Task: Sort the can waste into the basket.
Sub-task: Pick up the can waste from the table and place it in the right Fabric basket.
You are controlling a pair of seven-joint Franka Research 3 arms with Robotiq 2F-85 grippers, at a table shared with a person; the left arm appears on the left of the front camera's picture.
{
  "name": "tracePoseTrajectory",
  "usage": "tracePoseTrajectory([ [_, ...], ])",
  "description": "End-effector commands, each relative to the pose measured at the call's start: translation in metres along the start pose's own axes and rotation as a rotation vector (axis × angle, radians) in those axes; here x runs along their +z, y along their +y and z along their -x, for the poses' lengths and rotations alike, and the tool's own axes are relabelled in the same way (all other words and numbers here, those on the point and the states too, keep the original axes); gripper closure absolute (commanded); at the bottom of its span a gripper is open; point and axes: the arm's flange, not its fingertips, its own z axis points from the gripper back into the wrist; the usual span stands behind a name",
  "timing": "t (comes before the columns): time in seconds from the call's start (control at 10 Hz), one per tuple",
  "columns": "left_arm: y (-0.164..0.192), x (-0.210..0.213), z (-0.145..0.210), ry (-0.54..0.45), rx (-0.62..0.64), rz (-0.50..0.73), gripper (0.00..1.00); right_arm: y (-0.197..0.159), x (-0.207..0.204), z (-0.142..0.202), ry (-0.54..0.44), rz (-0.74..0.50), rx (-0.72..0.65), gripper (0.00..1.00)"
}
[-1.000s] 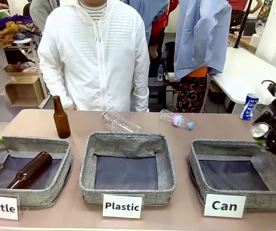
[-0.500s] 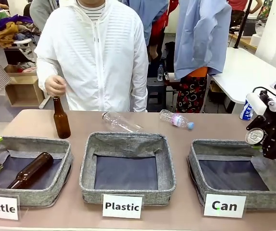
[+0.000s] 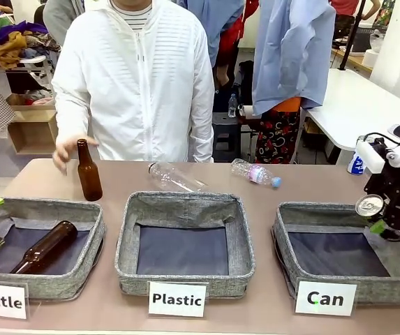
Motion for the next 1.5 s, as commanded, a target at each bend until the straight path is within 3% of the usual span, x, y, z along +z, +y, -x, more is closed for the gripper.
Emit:
tracePoseTrajectory([
  [0.0, -0.001, 0.003, 0.001, 0.002, -0.016, 0.013, 0.00, -0.008, 0.005, -0.001, 0.055, -0.031, -0.012, 0.03],
  [0.2, -0.001, 0.003, 0.001, 0.002, -0.016, 0.013, 0.00, -0.011, 0.005, -0.003, 0.041, -0.040, -0.030, 0.00],
  [0.4, -0.001, 0.003, 0.001, 0.002, -0.016, 0.013, 0.00, -0.015, 0.007, -0.005, -0.043, -0.038, -0.068, 0.00],
  [0.5, -0.001, 0.003, 0.001, 0.002, -0.016, 0.013, 0.00, -0.017, 0.013, -0.009, -0.221, -0.035, -0.117, 0.00],
  [0.6, -0.001, 0.003, 0.001, 0.002, -0.016, 0.013, 0.00, -0.018, 0.022, -0.015, -0.522, -0.110, -0.244, 0.00],
  [0.7, -0.001, 0.003, 0.001, 0.002, -0.016, 0.013, 0.00, -0.024, 0.027, -0.020, -0.919, -0.207, -0.492, 0.00],
  [0.8, -0.001, 0.003, 0.001, 0.002, -0.016, 0.013, 0.00, -0.028, 0.029, -0.023, -1.200, -0.377, -0.657, 0.00],
  [0.9, -0.001, 0.003, 0.001, 0.002, -0.016, 0.013, 0.00, -0.039, 0.029, -0.016, -1.343, -0.462, -0.878, 0.00],
  [1.1, -0.001, 0.003, 0.001, 0.002, -0.016, 0.013, 0.00, -0.050, 0.027, 0.003, -1.486, -0.571, -1.059, 0.00],
  [1.3, -0.001, 0.003, 0.001, 0.002, -0.016, 0.013, 0.00, -0.064, 0.023, 0.019, -1.579, -0.528, -1.197, 0.00],
  [1.4, -0.001, 0.003, 0.001, 0.002, -0.016, 0.013, 0.00, -0.068, 0.022, 0.026, -1.620, -0.401, -1.187, 0.00],
])
